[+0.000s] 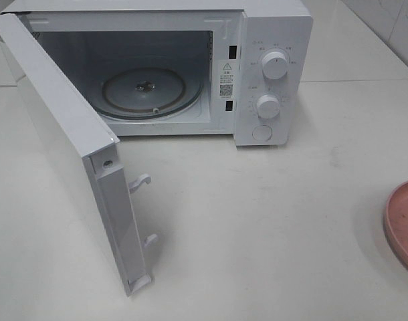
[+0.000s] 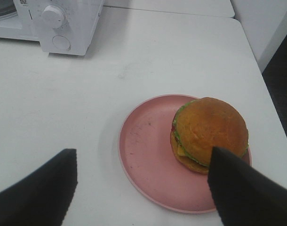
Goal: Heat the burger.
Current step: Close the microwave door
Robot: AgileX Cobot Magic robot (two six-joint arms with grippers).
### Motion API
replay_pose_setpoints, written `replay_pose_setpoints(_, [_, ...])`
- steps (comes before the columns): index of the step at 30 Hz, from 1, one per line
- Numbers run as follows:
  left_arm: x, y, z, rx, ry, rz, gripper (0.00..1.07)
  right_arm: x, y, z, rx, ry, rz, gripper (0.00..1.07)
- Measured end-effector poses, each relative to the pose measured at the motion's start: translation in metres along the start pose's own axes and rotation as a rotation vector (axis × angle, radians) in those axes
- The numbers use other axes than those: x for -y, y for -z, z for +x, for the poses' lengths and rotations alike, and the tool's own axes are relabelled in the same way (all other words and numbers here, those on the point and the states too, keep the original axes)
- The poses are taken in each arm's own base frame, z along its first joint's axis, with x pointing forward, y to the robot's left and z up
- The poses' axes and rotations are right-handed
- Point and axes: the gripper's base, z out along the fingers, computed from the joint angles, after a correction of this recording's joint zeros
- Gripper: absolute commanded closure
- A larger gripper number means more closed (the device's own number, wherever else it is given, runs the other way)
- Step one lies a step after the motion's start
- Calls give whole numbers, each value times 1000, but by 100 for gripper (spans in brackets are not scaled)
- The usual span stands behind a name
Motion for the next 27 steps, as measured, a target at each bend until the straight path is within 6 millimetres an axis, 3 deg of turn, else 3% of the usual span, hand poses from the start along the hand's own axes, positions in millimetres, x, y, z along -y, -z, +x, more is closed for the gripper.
replay_pose_setpoints(27, [0,0,0,0,2,3,6,0,0,0,0,0,0,31])
